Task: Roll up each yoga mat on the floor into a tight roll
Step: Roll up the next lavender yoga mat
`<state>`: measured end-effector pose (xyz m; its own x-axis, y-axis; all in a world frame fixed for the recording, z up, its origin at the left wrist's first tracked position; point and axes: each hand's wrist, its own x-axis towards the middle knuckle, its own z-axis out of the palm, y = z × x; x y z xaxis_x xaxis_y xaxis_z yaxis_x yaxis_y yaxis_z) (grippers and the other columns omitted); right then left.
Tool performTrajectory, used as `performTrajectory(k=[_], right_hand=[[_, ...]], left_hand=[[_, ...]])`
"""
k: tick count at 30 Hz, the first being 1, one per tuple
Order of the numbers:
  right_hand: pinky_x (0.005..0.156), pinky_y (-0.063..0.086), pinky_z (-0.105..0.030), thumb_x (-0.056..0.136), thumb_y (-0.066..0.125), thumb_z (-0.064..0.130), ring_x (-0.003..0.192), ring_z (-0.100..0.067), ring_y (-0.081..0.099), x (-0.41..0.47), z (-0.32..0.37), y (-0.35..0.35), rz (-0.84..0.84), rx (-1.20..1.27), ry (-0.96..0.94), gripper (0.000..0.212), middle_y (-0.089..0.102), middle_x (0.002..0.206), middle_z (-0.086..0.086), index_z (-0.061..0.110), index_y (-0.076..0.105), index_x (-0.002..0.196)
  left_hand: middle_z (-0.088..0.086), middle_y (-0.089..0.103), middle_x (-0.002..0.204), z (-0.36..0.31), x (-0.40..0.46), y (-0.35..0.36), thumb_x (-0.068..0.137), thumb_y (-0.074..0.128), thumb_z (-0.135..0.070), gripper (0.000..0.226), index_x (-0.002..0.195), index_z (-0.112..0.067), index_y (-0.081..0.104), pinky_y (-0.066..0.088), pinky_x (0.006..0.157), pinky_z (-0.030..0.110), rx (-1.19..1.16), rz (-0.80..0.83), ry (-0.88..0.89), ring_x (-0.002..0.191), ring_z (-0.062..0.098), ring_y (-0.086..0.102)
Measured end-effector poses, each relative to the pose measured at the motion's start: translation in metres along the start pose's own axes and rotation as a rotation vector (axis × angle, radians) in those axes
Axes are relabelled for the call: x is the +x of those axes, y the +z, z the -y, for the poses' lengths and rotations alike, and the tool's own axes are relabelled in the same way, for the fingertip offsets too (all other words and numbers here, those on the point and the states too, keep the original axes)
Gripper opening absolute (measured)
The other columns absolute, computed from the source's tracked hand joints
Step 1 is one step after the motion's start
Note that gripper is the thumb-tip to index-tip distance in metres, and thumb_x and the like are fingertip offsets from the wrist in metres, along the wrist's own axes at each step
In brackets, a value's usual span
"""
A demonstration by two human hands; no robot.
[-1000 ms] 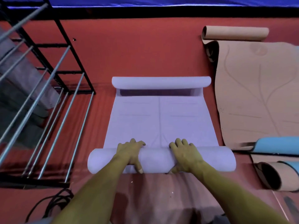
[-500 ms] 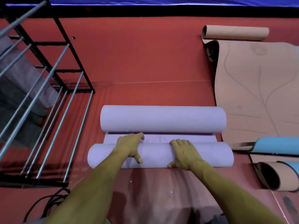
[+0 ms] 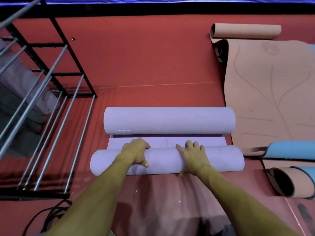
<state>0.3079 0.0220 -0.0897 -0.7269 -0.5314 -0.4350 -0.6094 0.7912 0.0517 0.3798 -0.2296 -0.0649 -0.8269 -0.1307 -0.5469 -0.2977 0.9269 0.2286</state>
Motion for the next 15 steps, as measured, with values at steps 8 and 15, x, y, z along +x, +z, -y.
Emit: performTrajectory(k=[8,15], right_hand=[[0.116,0.031,-0.057,0.06,0.085,0.068,0.129,-0.028,0.049,0.014,-0.015,-0.008,0.008,0.105,-0.032,0.107,0.05,0.14,0.001,0.021,0.037,0.143],[0.121,0.013,-0.068,0.065,0.077,0.076,0.151,-0.037,0.017,0.021,-0.02,-0.014,0.083,0.119,0.012,0.117,0.024,0.162,-0.007,0.032,0.024,0.16]], left_hand=[[-0.011,0.062,0.13,-0.005,0.003,-0.01,0.051,0.093,-0.055,0.096,0.136,-0.036,0.051,0.049,0.095,0.042,-0.036,0.138,-0.009,0.109,0.021,0.062],[0.007,0.025,0.155,-0.02,0.006,0.017,0.052,0.092,-0.067,0.122,0.153,-0.03,0.035,0.034,0.112,0.053,0.202,-0.011,-0.066,0.142,0.032,0.029]])
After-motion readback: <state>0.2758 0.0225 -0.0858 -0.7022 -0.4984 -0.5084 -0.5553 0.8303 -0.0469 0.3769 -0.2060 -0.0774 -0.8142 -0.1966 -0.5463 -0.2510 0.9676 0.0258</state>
